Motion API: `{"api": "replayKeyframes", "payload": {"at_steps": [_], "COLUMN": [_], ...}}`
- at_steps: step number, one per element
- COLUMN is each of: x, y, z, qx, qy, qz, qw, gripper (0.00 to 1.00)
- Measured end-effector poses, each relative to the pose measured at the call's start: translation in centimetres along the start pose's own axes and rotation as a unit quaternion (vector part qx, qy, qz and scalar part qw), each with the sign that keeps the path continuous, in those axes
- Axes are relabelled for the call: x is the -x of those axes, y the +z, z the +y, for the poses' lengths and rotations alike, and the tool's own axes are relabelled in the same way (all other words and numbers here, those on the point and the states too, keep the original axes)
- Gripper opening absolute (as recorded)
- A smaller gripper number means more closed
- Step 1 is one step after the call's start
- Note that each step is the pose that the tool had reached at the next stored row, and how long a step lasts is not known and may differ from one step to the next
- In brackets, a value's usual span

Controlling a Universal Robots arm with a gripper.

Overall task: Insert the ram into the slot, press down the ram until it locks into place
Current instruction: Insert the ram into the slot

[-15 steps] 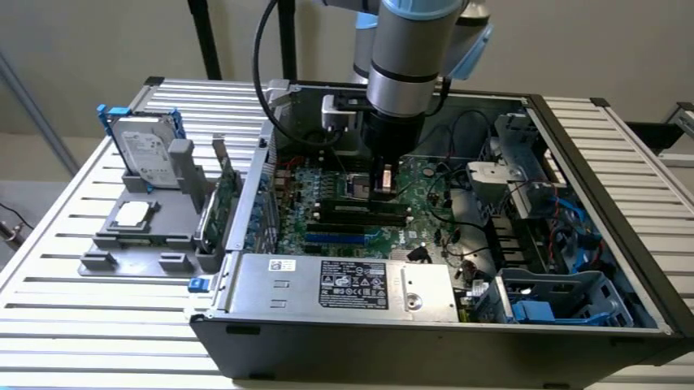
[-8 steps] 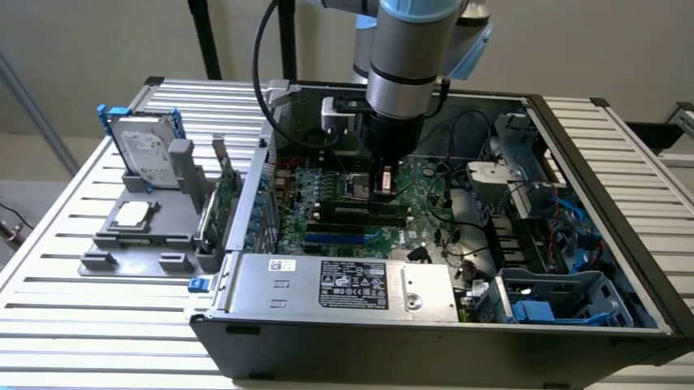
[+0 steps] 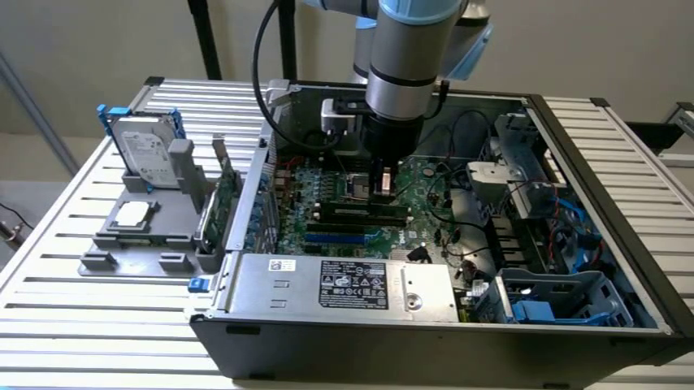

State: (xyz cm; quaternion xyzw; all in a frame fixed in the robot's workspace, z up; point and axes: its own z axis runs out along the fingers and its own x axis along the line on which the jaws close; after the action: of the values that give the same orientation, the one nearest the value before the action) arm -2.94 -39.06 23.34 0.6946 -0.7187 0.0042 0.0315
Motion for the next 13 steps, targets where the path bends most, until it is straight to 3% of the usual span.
{"api": "replayKeyframes", "payload": {"at_steps": [13], "x": [0.13], "y": [0.36], "z": [0.02], "qx": [0.0000], "qy": [0.000], "qz": [0.0013], "qw": [1.0000], "gripper": [0.13]}}
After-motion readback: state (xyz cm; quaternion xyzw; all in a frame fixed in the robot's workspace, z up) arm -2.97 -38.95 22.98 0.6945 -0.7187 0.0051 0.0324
